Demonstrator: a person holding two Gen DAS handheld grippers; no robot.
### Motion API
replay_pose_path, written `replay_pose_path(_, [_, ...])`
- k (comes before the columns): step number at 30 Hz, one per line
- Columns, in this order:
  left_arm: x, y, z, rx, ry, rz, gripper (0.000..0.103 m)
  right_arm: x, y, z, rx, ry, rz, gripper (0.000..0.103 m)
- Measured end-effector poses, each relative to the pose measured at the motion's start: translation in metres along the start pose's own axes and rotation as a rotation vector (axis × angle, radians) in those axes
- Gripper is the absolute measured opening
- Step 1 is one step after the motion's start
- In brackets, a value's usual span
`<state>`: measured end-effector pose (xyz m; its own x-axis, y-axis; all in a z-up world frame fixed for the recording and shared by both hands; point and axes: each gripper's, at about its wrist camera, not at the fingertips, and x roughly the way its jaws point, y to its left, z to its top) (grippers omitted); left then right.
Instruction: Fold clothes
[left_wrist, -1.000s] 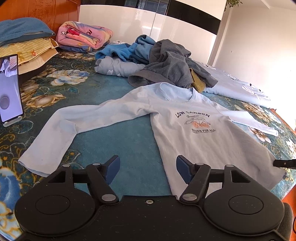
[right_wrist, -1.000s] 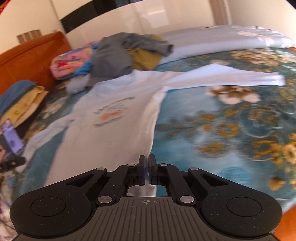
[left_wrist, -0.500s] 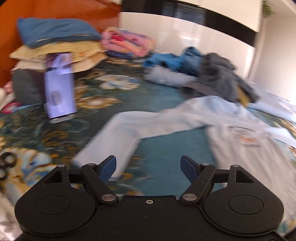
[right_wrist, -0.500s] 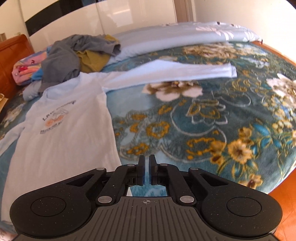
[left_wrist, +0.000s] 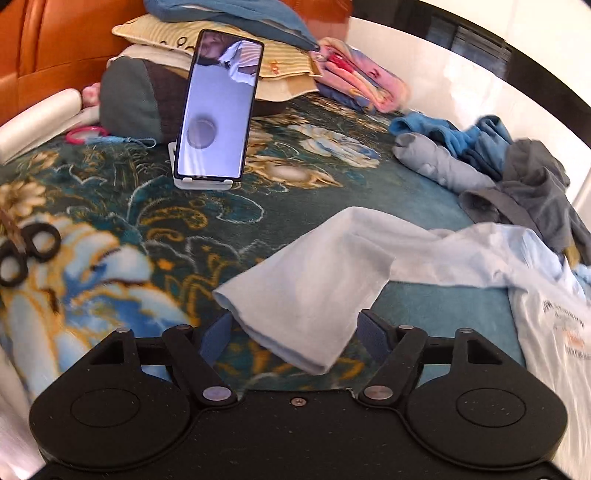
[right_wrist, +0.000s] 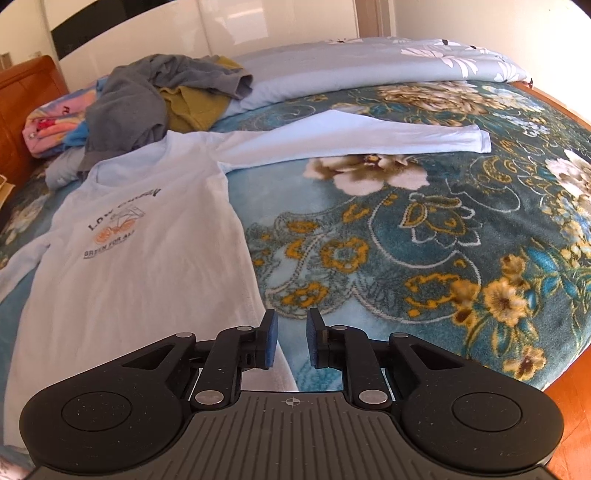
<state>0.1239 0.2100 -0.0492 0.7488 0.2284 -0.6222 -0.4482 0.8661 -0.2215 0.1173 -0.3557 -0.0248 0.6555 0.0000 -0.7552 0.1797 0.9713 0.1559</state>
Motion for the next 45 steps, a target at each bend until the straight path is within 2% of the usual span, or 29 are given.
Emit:
replay_pose_path(2, [0.001,-0.004,-0.002,-0.036,-0.025,0.018,0.005,0.000,0.001,0.002,0.002,-0.001,-0.001,0.014])
replay_pose_path(3, [0.003,-0.004,-0.001,-0.053,-0.035,0.022,0.003,0.000,0.001,0.003,0.006,-0.001,-0.003,0.015])
replay_pose_path(7, [-0.001,-0.001,0.010,-0.047,-0.109,0.055,0.002,0.002,-0.001,0.004,0.017,0.001,-0.006,0.015])
replay_pose_path(11, [-0.009,0.019,0.040,-0.075,-0.201,0.102,0.002,0.004,-0.005,0.003,0.032,0.008,-0.010,0.015])
replay_pose_path(14, [-0.011,0.030,0.058,-0.105,-0.223,0.116,0.002,0.007,-0.008,0.002,0.047,0.011,-0.011,0.015])
replay_pose_path(17, [-0.010,0.023,0.059,-0.057,-0.222,0.144,0.002,0.008,-0.012,0.001,0.067,0.010,-0.009,0.016])
replay_pose_path(22, [-0.012,-0.003,0.063,-0.008,-0.229,0.081,0.002,0.009,-0.019,-0.001,0.093,0.010,-0.007,0.018])
replay_pose_path(25, [-0.014,-0.044,0.082,0.030,-0.272,-0.024,0.002,0.010,-0.025,-0.002,0.105,0.009,-0.008,0.019])
replay_pose_path(29, [-0.023,-0.133,0.104,0.120,-0.338,-0.247,0.002,0.010,-0.033,0.001,0.128,-0.001,-0.008,0.019])
replay_pose_path(32, [-0.024,-0.207,0.107,0.190,-0.324,-0.400,0.002,0.009,-0.043,0.006,0.148,-0.010,-0.016,0.020])
replay_pose_path(35, [-0.018,-0.272,0.099,0.214,-0.286,-0.509,0.002,0.007,-0.055,0.013,0.163,-0.028,-0.030,0.022])
replay_pose_path(38, [-0.009,-0.331,0.080,0.258,-0.243,-0.586,0.002,0.006,-0.070,0.020,0.177,-0.040,-0.046,0.023])
replay_pose_path(40, [0.002,-0.369,0.062,0.310,-0.196,-0.611,0.002,0.008,-0.080,0.024,0.185,-0.042,-0.056,0.024])
replay_pose_path(45, [0.048,-0.433,0.002,0.447,-0.039,-0.591,0.002,0.019,-0.102,0.027,0.209,-0.026,-0.072,0.024])
